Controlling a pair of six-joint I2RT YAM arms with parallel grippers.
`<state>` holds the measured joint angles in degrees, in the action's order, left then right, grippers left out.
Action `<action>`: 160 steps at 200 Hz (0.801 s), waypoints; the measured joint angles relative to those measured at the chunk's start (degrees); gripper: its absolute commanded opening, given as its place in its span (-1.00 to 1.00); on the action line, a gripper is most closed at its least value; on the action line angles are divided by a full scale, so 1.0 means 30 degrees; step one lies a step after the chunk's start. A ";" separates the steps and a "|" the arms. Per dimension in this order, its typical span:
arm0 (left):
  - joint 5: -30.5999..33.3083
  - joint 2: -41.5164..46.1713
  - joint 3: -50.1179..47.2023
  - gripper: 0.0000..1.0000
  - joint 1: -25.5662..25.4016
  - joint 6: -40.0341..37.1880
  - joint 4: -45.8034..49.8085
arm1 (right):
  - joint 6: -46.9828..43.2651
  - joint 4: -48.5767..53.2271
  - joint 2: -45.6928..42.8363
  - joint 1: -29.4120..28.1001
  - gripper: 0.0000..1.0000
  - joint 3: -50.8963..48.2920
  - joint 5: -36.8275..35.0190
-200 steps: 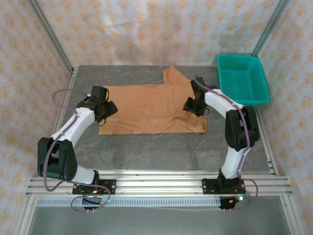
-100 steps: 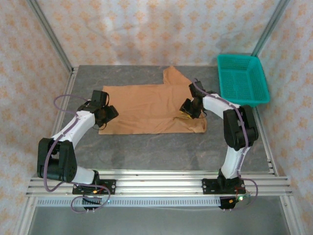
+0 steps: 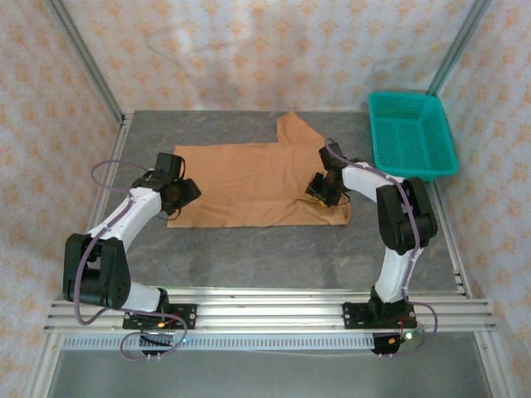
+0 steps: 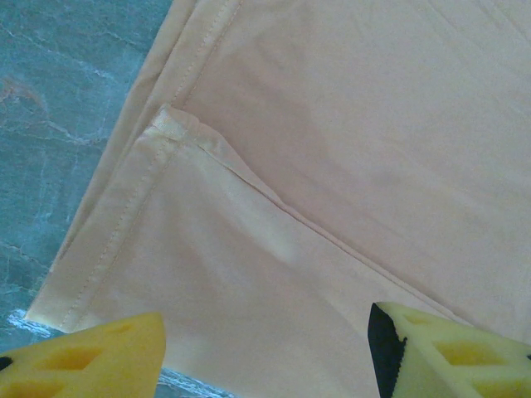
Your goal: Fold the inside-out t-shirt
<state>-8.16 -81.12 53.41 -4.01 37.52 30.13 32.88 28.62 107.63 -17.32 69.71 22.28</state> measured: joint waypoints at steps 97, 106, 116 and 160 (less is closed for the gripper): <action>0.0000 0.0000 0.0044 0.34 0.0000 -0.0007 0.0000 | 0.0015 0.0831 0.0000 -0.0393 -0.98 0.1195 -0.0138; 0.0000 0.0000 0.0051 0.34 0.0000 -0.0007 0.0007 | -0.0044 0.1020 0.0000 -0.0423 -0.96 0.1617 -0.0138; 0.0000 0.0000 0.0051 0.34 0.0000 -0.0007 0.0000 | -0.0131 0.1253 0.0051 -0.0430 -0.95 0.2237 -0.0146; 0.0000 -0.0007 0.0051 0.34 0.0000 -0.0015 0.0000 | -0.0969 0.2178 0.2259 -0.0430 -0.85 0.5756 -0.0437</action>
<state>-8.16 -81.14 53.56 -4.01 37.47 30.13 29.98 35.16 114.41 -18.61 86.98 20.97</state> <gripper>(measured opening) 0.670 0.063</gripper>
